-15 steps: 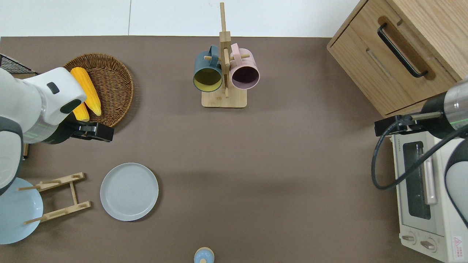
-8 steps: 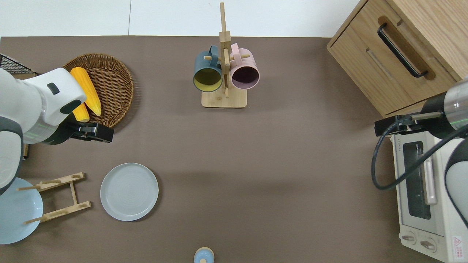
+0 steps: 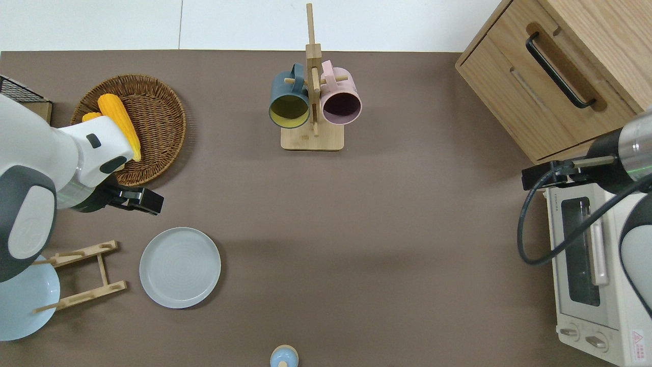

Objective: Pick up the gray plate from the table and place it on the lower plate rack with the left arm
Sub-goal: 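Move the left gripper down to the rim of the gray plate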

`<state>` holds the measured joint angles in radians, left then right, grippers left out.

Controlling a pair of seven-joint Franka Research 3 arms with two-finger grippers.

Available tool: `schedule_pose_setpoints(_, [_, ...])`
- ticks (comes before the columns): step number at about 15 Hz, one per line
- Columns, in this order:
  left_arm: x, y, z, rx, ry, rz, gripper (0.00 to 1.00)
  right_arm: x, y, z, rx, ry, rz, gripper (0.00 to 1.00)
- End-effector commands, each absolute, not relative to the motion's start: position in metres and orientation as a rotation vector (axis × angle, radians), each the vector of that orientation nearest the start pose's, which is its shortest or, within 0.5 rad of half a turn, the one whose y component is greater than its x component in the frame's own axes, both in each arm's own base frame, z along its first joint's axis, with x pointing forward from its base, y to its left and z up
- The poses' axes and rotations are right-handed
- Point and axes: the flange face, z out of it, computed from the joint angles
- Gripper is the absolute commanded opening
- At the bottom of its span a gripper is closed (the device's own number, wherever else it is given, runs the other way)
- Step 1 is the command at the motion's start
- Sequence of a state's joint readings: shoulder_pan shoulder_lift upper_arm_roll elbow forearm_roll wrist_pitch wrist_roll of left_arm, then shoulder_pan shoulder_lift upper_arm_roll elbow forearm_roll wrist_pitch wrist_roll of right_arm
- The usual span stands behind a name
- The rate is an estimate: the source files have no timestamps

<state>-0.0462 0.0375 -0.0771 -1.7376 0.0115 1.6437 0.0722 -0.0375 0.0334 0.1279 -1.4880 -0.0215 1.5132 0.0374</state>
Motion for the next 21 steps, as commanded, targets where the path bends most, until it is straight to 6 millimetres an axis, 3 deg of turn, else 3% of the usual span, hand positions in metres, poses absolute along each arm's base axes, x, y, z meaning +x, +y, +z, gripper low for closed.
schedule_pose_setpoints(1, [0.539,-0.060,0.501,-3.087,0.376,0.172,1.00,0.559,0.046,0.643,-3.160,-0.060,0.017,0.983])
schedule_pose_setpoints(4, [0.524,-0.058,0.478,-3.084,0.402,0.137,1.00,0.559,0.045,0.643,-3.160,-0.058,0.017,0.983])
schedule_pose_setpoints(21, [0.500,-0.051,0.393,-2.949,0.730,0.163,1.00,0.559,0.045,0.643,-3.160,-0.058,0.017,0.983])
